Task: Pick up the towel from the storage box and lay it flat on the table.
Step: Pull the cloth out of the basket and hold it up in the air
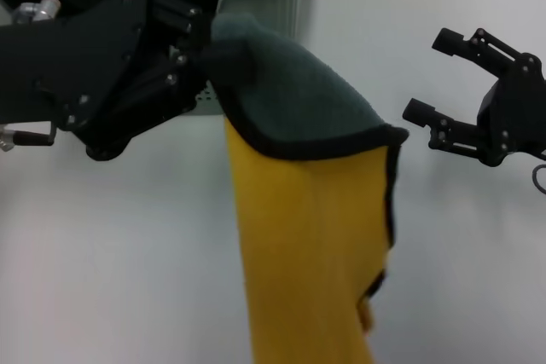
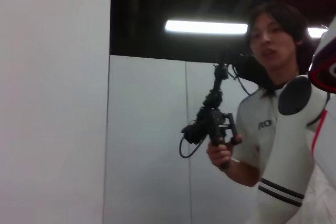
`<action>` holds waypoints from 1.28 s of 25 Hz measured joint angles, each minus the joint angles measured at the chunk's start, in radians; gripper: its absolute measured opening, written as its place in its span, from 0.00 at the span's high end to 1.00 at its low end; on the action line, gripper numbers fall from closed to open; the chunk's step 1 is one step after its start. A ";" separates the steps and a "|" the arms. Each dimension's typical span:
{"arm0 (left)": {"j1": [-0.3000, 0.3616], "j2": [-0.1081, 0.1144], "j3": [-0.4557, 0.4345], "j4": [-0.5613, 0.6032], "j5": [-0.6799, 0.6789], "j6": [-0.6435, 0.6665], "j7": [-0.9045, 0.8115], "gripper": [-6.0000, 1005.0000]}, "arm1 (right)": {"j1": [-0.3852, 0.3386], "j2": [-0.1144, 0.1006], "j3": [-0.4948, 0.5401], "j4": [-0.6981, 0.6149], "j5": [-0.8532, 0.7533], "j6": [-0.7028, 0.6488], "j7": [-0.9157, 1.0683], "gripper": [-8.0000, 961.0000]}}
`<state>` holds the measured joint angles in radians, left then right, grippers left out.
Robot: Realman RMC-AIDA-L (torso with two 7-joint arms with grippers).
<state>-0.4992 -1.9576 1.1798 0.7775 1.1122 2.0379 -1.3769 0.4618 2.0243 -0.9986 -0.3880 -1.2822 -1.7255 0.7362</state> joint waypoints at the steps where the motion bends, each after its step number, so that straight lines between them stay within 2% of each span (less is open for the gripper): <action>1: 0.001 0.001 -0.001 -0.005 0.000 -0.001 0.000 0.96 | 0.001 0.000 -0.003 0.000 -0.001 -0.005 -0.004 0.17; 11: 0.009 -0.009 -0.075 -0.034 -0.001 -0.002 0.009 0.96 | -0.003 -0.003 -0.029 0.013 -0.003 -0.041 -0.011 0.17; 14: 0.003 -0.009 -0.080 -0.034 -0.004 -0.002 0.021 0.96 | 0.012 -0.010 -0.030 0.045 -0.006 -0.035 -0.008 0.17; 18: -0.007 -0.012 -0.095 -0.034 -0.009 -0.004 0.034 0.96 | 0.030 -0.005 -0.048 0.052 -0.008 -0.002 -0.007 0.18; 24: -0.011 -0.030 -0.183 -0.052 -0.025 -0.005 0.015 0.96 | 0.085 -0.003 -0.124 0.098 -0.008 0.002 0.044 0.18; 32: -0.012 -0.031 -0.209 -0.091 -0.023 -0.005 0.026 0.96 | 0.054 -0.007 -0.116 0.095 0.014 -0.058 0.093 0.19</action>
<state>-0.5108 -1.9891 0.9710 0.6863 1.0890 2.0324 -1.3514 0.5154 2.0169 -1.1149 -0.2927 -1.2684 -1.7834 0.8293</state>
